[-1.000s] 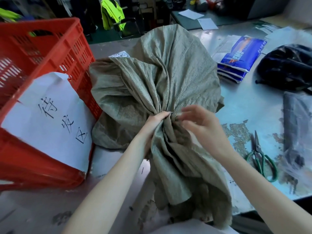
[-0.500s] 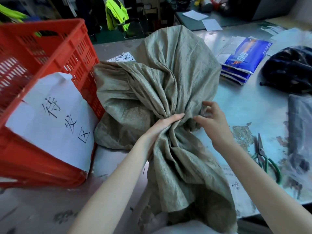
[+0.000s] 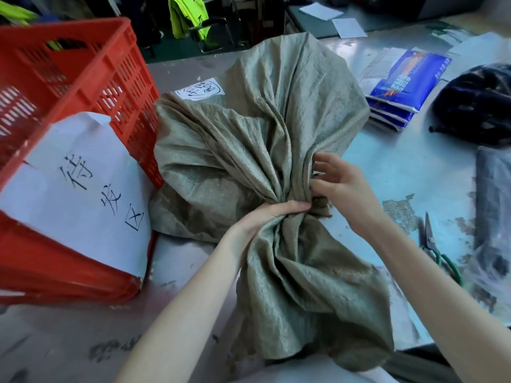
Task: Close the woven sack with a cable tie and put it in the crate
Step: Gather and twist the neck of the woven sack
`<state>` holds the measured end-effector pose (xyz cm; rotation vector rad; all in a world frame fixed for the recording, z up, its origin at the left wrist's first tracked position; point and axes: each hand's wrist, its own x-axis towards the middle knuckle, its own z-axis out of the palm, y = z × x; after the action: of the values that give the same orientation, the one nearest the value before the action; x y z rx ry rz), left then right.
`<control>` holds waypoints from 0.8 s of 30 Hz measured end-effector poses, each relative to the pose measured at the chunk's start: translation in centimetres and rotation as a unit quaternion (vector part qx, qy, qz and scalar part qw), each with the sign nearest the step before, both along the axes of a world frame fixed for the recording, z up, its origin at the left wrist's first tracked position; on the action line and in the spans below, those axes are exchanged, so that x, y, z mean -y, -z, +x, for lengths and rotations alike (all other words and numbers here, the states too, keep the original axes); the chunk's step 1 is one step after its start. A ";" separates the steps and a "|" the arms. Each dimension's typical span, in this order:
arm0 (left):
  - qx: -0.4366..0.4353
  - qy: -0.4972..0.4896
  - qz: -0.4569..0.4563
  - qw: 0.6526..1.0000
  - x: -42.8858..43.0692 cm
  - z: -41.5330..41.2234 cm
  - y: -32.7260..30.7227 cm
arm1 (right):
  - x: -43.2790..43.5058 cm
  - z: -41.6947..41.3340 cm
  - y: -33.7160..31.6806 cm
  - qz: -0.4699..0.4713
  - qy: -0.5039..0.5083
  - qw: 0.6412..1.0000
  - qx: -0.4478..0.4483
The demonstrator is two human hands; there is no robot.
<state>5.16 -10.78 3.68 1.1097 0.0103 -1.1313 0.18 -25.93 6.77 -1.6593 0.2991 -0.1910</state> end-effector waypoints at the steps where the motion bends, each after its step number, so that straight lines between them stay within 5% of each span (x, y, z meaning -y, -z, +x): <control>1: 0.003 0.002 0.010 1.000 -0.1 0.1 0.0 | 0.2 0.0 0.0 -0.001 -0.003 1.000 -0.004; 10: 0.074 -0.024 0.107 0.991 -0.5 -0.4 0.3 | 1.2 -1.3 1.1 0.025 0.137 0.988 -0.063; 16: 0.084 -0.015 0.109 0.990 -0.3 -1.4 0.4 | 1.3 -1.8 1.2 -0.040 -0.026 0.962 -0.268; 21: 0.004 0.055 0.075 0.996 -0.9 -1.9 -0.1 | 0.3 -0.3 1.2 0.187 -0.131 0.953 -0.200; 24: 0.030 0.056 0.084 0.994 -1.5 -2.4 0.2 | 0.0 0.8 0.7 0.276 -0.147 0.938 -0.148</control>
<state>2.79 -9.31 3.48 1.3067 -0.0044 -1.2131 1.00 -25.97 6.07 -1.1468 0.2923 0.3471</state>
